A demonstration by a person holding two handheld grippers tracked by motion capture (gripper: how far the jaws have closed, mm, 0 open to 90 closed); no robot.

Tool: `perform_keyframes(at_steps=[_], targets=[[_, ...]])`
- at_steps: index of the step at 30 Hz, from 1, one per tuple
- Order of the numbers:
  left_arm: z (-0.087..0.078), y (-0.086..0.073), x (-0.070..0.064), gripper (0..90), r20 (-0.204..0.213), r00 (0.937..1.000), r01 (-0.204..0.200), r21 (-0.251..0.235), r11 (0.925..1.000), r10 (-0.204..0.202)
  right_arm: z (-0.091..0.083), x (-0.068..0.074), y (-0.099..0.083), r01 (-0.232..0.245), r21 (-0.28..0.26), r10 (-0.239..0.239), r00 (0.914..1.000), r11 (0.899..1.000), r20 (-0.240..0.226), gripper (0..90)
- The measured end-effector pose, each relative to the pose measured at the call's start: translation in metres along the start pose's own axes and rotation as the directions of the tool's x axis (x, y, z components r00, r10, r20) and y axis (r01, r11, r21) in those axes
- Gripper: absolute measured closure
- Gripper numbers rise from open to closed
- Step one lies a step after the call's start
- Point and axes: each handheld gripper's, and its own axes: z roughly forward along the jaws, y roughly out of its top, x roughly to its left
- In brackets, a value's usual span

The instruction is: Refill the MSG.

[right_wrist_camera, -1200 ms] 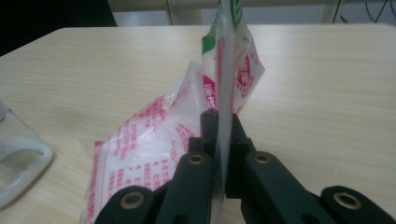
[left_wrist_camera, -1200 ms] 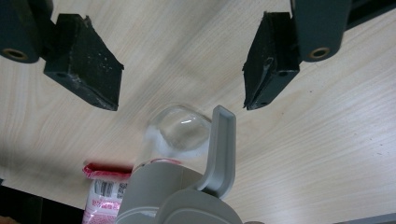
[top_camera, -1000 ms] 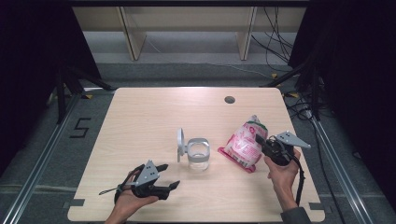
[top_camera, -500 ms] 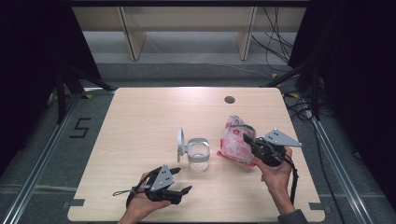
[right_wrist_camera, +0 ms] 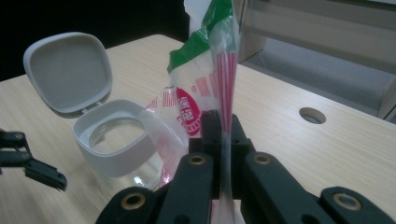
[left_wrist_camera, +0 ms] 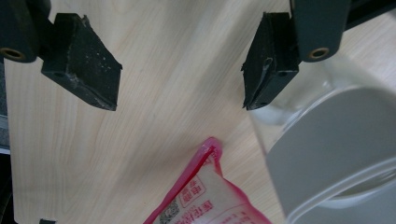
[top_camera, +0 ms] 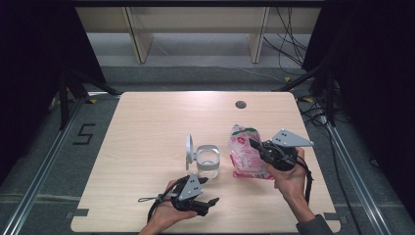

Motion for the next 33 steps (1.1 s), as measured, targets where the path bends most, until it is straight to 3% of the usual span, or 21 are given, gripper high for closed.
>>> perform_keyframes(at_steps=[1, 2, 3, 4, 11, 16, 17, 20, 24, 26, 27, 28, 30, 31, 32, 33], targets=[[0.003, 0.001, 0.000, 27.2, -0.001, 0.9999, -0.010, -0.002, 0.9999, 0.010, -0.001, -0.002, 0.002, 0.009, -0.011, -0.009, 0.9999, 1.000, -0.006, 90.0], [0.007, 0.003, -0.001, 27.2, -0.004, 1.0000, 0.004, -0.009, 0.9999, -0.004, -0.002, 0.001, 0.003, -0.018, 0.001, 0.018, 0.9998, 1.000, -0.007, 90.0], [0.010, 0.004, -0.001, 27.0, -0.003, 0.9999, 0.014, -0.004, 0.9999, -0.014, -0.001, 0.000, 0.004, 0.006, -0.010, -0.006, 1.0000, 1.000, -0.007, 90.0], [0.017, 0.006, -0.005, 26.5, 0.025, 0.9989, 0.040, -0.014, 0.9991, -0.039, -0.002, 0.001, 0.006, -0.008, 0.009, 0.008, 0.9999, 1.000, -0.010, 90.0], [0.035, 0.013, -0.015, 26.9, -0.029, 0.9996, 0.001, -0.034, 0.9994, -0.002, -0.010, 0.003, 0.014, 0.017, -0.003, -0.017, 0.9999, 1.000, 0.002, 90.0], [0.047, 0.015, -0.013, 27.9, -0.067, 0.9975, 0.020, -0.060, 0.9980, -0.024, -0.020, 0.008, 0.023, 0.012, -0.008, -0.012, 0.9995, 1.000, -0.030, 90.0], [0.047, 0.016, -0.012, 28.1, -0.074, 0.9970, 0.019, -0.066, 0.9977, -0.024, -0.022, 0.009, 0.025, 0.034, -0.025, -0.034, 0.9990, 0.999, -0.027, 90.0], [0.051, 0.020, -0.011, 29.5, -0.061, 0.9957, 0.063, -0.110, 0.9920, -0.070, -0.030, 0.013, 0.031, 0.032, -0.024, -0.033, 0.9983, 0.999, -0.047, 90.0], [0.055, 0.024, -0.011, 29.8, -0.071, 0.9947, 0.065, -0.120, 0.9906, -0.074, -0.036, 0.023, 0.039, 0.040, -0.041, -0.044, 0.9947, 0.998, -0.093, 90.0], [0.058, 0.024, -0.013, 30.1, -0.071, 0.9949, 0.063, -0.120, 0.9908, -0.072, -0.037, 0.026, 0.039, 0.023, -0.034, -0.026, 0.9950, 0.999, -0.096, 90.0], [0.058, 0.024, -0.014, 30.7, -0.065, 0.9960, 0.054, -0.103, 0.9932, -0.061, -0.036, 0.026, 0.040, 0.048, -0.044, -0.053, 0.9930, 0.998, -0.106, 90.0], [0.059, 0.024, -0.014, 30.7, -0.057, 0.9966, 0.054, -0.104, 0.9931, -0.060, -0.035, 0.029, 0.040, 0.020, -0.044, -0.026, 0.9928, 0.999, -0.117, 90.0], [0.059, 0.024, -0.015, 30.9, -0.061, 0.9952, 0.069, -0.113, 0.9912, -0.077, -0.034, 0.032, 0.041, 0.039, -0.052, -0.045, 0.9906, 0.998, -0.129, 90.0], [0.058, 0.024, -0.015, 35.1, -0.059, 0.9946, 0.077, -0.130, 0.9885, -0.085, -0.034, 0.036, 0.041, 0.023, -0.038, -0.027, 0.9914, 0.999, -0.128, 90.0], [0.058, 0.024, -0.015, 40.6, -0.066, 0.9941, 0.076, -0.141, 0.9871, -0.086, -0.031, 0.036, 0.041, 0.039, -0.052, -0.046, 0.9902, 0.998, -0.132, 90.0], [0.058, 0.025, -0.015, 46.0, -0.067, 0.9944, 0.070, -0.160, 0.9847, -0.082, -0.031, 0.039, 0.041, 0.039, -0.028, -0.043, 0.9896, 0.999, -0.138, 90.0]])
